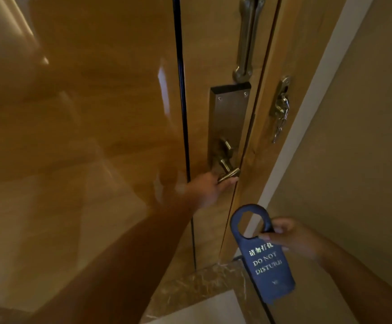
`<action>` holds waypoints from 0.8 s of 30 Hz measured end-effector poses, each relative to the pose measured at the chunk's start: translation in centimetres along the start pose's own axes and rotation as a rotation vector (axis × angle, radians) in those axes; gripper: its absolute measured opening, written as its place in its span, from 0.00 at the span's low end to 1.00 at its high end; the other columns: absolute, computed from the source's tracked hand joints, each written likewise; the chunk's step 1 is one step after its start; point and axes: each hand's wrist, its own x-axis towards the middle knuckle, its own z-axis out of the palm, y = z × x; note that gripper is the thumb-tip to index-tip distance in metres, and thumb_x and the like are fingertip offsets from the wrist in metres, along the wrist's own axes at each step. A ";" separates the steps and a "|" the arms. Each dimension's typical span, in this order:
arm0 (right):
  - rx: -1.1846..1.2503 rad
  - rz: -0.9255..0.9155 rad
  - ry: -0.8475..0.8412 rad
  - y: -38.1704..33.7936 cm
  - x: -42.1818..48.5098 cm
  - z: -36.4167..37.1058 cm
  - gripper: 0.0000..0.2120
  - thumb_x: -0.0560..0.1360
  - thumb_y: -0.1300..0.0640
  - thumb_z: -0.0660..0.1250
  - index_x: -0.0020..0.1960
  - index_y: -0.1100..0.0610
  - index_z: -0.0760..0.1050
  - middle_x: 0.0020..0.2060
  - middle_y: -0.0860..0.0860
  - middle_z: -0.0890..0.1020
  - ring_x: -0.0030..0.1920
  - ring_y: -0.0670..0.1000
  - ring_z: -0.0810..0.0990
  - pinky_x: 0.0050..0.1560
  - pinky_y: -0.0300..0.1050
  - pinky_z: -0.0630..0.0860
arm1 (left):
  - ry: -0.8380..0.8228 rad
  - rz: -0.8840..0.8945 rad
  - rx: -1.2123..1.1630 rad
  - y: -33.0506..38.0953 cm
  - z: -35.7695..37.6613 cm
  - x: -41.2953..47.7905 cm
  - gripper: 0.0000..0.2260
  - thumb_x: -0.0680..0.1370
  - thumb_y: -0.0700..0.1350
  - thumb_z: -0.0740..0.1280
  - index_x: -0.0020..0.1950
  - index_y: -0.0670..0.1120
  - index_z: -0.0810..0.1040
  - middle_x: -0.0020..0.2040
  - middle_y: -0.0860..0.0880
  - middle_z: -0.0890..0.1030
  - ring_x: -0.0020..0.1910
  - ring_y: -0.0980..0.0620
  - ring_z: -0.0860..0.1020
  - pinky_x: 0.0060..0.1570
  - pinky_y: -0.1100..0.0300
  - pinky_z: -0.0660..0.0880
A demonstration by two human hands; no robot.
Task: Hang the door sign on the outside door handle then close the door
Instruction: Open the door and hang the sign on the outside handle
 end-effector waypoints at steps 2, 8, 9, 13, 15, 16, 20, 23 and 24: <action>0.066 -0.005 0.042 0.4 -1.1 -0.7 0.08 0.66 0.55 0.74 0.42 0.58 0.81 0.35 0.51 0.85 0.38 0.53 0.82 0.37 0.44 0.76 | 0.097 -0.010 -0.253 -0.8 2.3 -0.1 0.19 0.73 0.67 0.64 0.40 0.51 0.78 0.22 0.56 0.75 0.21 0.60 0.72 0.21 0.67 0.65; 0.390 -0.055 0.309 -1.1 -3.4 -2.0 0.12 0.74 0.49 0.62 0.44 0.56 0.80 0.35 0.51 0.86 0.37 0.51 0.85 0.34 0.43 0.79 | 0.205 -0.017 -0.277 -0.5 3.2 -1.3 0.29 0.67 0.75 0.59 0.36 0.49 0.78 0.22 0.57 0.73 0.22 0.59 0.71 0.26 0.61 0.67; 0.423 -0.063 0.327 -1.5 -3.3 -2.4 0.13 0.76 0.49 0.61 0.46 0.56 0.80 0.34 0.51 0.86 0.36 0.50 0.85 0.32 0.42 0.79 | 0.217 -0.019 -0.201 -0.1 2.9 -1.7 0.30 0.67 0.75 0.57 0.35 0.49 0.77 0.23 0.56 0.74 0.23 0.58 0.72 0.26 0.61 0.66; 0.484 -0.085 0.332 -3.0 -3.5 -3.8 0.16 0.75 0.46 0.62 0.51 0.57 0.77 0.38 0.54 0.85 0.39 0.54 0.84 0.37 0.49 0.80 | 0.251 -0.085 0.138 2.1 1.6 -3.6 0.33 0.68 0.77 0.49 0.33 0.49 0.74 0.29 0.50 0.75 0.28 0.52 0.74 0.26 0.59 0.64; 0.467 -0.057 0.332 -2.8 -3.4 -4.5 0.19 0.74 0.43 0.62 0.53 0.58 0.77 0.41 0.56 0.84 0.42 0.57 0.84 0.43 0.54 0.79 | 0.263 -0.105 0.186 2.7 1.7 -4.8 0.35 0.63 0.79 0.44 0.32 0.49 0.71 0.29 0.49 0.74 0.28 0.51 0.73 0.25 0.58 0.63; 0.452 -0.055 0.331 -2.7 -3.5 -4.8 0.21 0.74 0.41 0.62 0.54 0.58 0.77 0.43 0.57 0.84 0.44 0.58 0.84 0.45 0.56 0.79 | 0.276 -0.101 0.194 2.8 2.3 -5.7 0.36 0.62 0.80 0.44 0.31 0.49 0.71 0.28 0.49 0.73 0.27 0.50 0.73 0.25 0.57 0.62; 0.425 -0.030 0.383 -2.0 -3.6 -5.2 0.22 0.72 0.35 0.61 0.46 0.52 0.81 0.38 0.53 0.86 0.41 0.56 0.85 0.44 0.54 0.79 | 0.305 -0.074 0.020 2.5 5.5 -9.9 0.34 0.62 0.81 0.49 0.27 0.49 0.68 0.24 0.52 0.67 0.23 0.53 0.67 0.26 0.56 0.59; 0.474 0.028 0.427 -1.8 -4.0 -4.8 0.25 0.73 0.34 0.56 0.46 0.53 0.79 0.35 0.52 0.84 0.38 0.54 0.83 0.38 0.48 0.75 | 0.279 -0.040 -0.110 2.0 7.7 -14.0 0.30 0.64 0.77 0.57 0.29 0.49 0.72 0.25 0.54 0.69 0.25 0.54 0.68 0.29 0.53 0.63; 0.488 0.034 0.444 -1.6 -4.1 -4.7 0.25 0.74 0.34 0.55 0.46 0.53 0.79 0.37 0.52 0.83 0.39 0.53 0.82 0.36 0.47 0.74 | 0.253 -0.025 -0.120 1.9 8.3 -15.4 0.28 0.66 0.74 0.59 0.29 0.50 0.73 0.25 0.55 0.70 0.25 0.56 0.68 0.28 0.53 0.64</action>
